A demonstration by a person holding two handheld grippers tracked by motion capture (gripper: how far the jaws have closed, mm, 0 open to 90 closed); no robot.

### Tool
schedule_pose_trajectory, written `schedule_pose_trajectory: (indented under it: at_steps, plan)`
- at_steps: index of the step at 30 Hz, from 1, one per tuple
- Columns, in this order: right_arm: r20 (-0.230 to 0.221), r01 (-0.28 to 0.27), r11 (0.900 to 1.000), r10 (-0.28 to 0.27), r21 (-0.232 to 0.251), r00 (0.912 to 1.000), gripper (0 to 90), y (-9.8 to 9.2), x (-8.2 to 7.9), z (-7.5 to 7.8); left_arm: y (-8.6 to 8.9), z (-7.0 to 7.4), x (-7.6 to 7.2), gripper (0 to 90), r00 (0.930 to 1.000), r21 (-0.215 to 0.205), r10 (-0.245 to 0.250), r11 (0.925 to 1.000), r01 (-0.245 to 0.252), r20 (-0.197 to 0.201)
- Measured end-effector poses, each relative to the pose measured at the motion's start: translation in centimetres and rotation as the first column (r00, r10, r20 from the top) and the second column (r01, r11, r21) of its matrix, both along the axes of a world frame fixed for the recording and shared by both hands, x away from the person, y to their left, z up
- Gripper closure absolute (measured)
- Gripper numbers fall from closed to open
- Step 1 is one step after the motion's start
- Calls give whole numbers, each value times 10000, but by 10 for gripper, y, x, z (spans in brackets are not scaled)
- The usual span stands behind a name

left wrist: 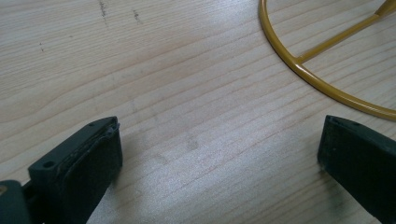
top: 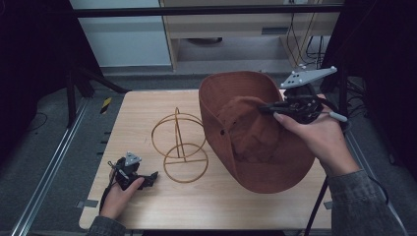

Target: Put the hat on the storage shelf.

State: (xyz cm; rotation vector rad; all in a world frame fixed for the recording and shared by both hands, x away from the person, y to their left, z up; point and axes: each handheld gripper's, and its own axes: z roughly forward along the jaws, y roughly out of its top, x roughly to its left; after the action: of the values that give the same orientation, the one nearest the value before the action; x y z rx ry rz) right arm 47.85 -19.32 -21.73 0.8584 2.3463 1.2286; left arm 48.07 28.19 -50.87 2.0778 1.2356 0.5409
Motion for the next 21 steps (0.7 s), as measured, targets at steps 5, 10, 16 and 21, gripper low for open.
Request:
schedule_pose_trajectory:
  at_steps: [5, 10, 16, 21]
  plan:
    - [176, -128, 9998, 125, 133, 9998, 892, 8, -3, 9, 0, 0, 0, 0, 10000, 25, -11, 10000, 11, -11]
    - [225, -146, 9996, 141, 239, 9996, 892, 13, -2, 14, 0, 0, 0, 0, 10000, 16, -7, 10000, 7, -11]
    - [430, -181, 9993, 167, 339, 9989, 892, 25, -2, 21, 0, 0, 0, 0, 10000, 23, -10, 10000, 10, -14]
    - [556, -179, 9988, 153, 465, 9983, 892, 32, -2, 24, 0, 0, 0, 0, 10000, -2, 18, 10000, -18, 5]
